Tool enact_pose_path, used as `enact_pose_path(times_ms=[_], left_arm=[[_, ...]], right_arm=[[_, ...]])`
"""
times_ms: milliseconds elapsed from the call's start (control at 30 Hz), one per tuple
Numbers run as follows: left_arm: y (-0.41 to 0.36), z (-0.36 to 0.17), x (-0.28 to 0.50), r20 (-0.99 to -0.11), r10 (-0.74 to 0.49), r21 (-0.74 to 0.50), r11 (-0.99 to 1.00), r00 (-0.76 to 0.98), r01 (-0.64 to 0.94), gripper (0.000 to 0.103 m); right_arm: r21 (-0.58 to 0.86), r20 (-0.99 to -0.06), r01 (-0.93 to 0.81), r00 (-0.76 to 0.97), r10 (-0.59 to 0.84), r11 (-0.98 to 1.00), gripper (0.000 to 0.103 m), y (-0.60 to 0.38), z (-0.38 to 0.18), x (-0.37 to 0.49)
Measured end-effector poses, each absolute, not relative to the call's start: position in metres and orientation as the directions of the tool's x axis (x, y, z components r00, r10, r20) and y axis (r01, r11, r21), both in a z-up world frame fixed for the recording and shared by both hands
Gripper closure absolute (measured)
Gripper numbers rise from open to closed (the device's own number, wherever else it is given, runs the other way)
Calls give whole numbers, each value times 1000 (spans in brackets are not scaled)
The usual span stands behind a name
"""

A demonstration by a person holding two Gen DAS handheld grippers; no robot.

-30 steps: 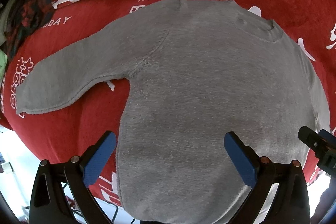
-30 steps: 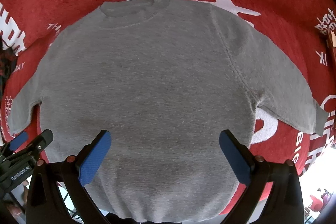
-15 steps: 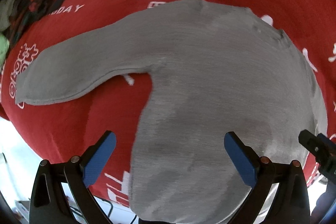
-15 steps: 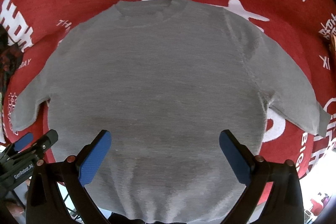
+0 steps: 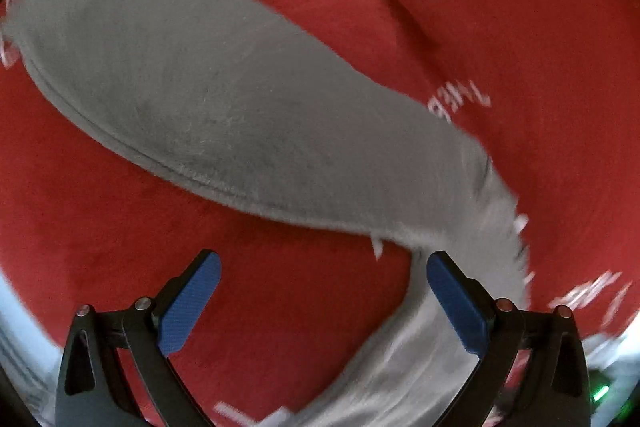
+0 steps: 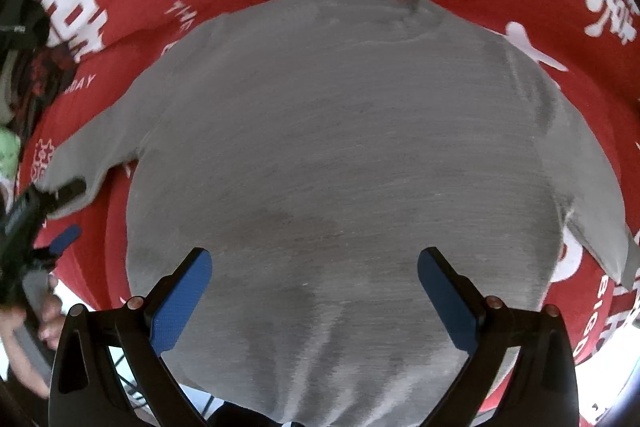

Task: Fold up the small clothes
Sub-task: 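Grasp the sleeve cuff with the left gripper and fold it across the back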

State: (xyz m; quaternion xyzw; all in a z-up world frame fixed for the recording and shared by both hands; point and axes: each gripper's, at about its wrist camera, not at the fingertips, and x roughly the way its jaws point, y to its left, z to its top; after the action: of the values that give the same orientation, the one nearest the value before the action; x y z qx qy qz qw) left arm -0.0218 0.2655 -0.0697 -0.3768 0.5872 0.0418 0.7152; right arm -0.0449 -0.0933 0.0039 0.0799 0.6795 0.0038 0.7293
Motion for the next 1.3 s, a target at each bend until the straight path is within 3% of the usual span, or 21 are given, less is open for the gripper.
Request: enact_pose_path(times_ms=[100,300,467,667,700,767,833,900,1067,1300], left_arm=[[273,-96,-14,-813,-471,-581,604,343,-545,0],[287,-100,-1,-732,-501,-679,483,462,-553,0],[317,-62,-1,-774,-317,-613,595,548,-521,0],[376,-53,-17,-812,-182,-538,601,554,-592,0],[380,-51,-18,-815,-169,-530,604,555,-595,3],[382,-49,-15,-850,-108,-458,637,516,-620,24],[385,-48,-16,-861,-76,-424,653,503,-628,65],[393,-52,-19,-829,-160,-505,628,536,-592,96],[380,-43,-19,-764,-243,-589,639,597,-494,96],[278,32,21,-620,-480,-674,731,621,-108,96]], right_arm=[[126,-991,80,64,121,989,0,-83,-3,-47],[142,-989,65,55,139,988,0,-69,-9,-52],[148,-988,66,47,145,987,0,-61,-13,-58],[148,-988,57,44,145,987,0,-58,-13,-60],[148,-988,61,42,146,987,0,-57,-14,-60],[153,-988,65,43,150,986,0,-56,-14,-60],[162,-986,58,48,160,985,0,-54,-13,-60],[169,-985,54,52,167,984,0,-53,-12,-61],[187,-981,60,70,183,981,0,-58,-8,-65],[212,-974,108,110,200,971,0,-80,-1,-75]])
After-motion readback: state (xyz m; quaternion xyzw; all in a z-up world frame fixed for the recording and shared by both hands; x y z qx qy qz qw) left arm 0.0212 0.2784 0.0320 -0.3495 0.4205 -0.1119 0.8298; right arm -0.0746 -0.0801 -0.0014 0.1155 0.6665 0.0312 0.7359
